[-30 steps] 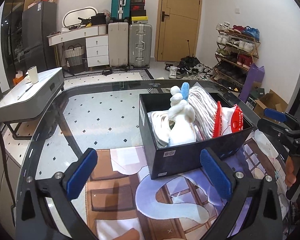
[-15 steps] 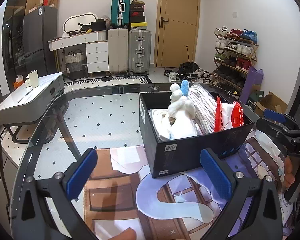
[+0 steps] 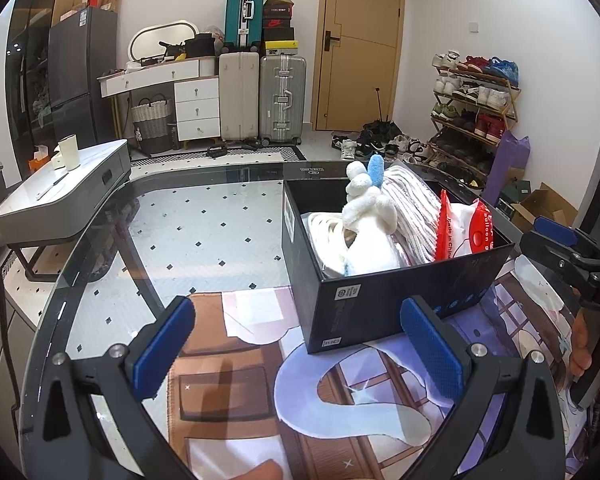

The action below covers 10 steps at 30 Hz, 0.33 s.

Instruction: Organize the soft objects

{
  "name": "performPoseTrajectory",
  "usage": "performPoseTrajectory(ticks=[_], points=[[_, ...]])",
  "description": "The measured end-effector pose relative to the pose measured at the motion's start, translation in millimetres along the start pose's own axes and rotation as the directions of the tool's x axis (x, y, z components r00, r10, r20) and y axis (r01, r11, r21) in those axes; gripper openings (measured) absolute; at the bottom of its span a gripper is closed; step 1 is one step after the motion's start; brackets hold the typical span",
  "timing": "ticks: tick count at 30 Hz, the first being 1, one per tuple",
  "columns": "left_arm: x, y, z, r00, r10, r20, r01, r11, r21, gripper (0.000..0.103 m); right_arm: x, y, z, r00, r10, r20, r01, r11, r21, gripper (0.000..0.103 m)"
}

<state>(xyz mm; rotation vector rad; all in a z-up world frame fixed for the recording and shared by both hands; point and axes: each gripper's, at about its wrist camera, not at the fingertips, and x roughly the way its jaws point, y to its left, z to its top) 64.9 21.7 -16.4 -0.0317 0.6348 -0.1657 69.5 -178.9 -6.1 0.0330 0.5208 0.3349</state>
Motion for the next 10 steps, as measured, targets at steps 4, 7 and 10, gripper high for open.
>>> performPoseTrajectory(ticks=[4, 7, 10], points=[[-0.5, 0.9, -0.5, 1.000, -0.002, 0.004, 0.002, 1.000, 0.002, 0.103, -1.8, 1.0, -0.5, 1.000, -0.006, 0.009, 0.006, 1.000, -0.005, 0.102], [-0.7, -0.6, -0.1, 1.000, 0.002, 0.007, -0.002, 1.000, 0.006, 0.103, -2.7, 2.7, -1.0, 1.000, -0.006, 0.011, 0.006, 1.000, -0.013, 0.102], [-4.0, -0.9, -1.1, 1.000, 0.000, 0.022, 0.000, 1.000, 0.002, 0.103, -2.6, 2.8, -1.2, 1.000, -0.003, 0.009, 0.003, 1.000, -0.012, 0.102]])
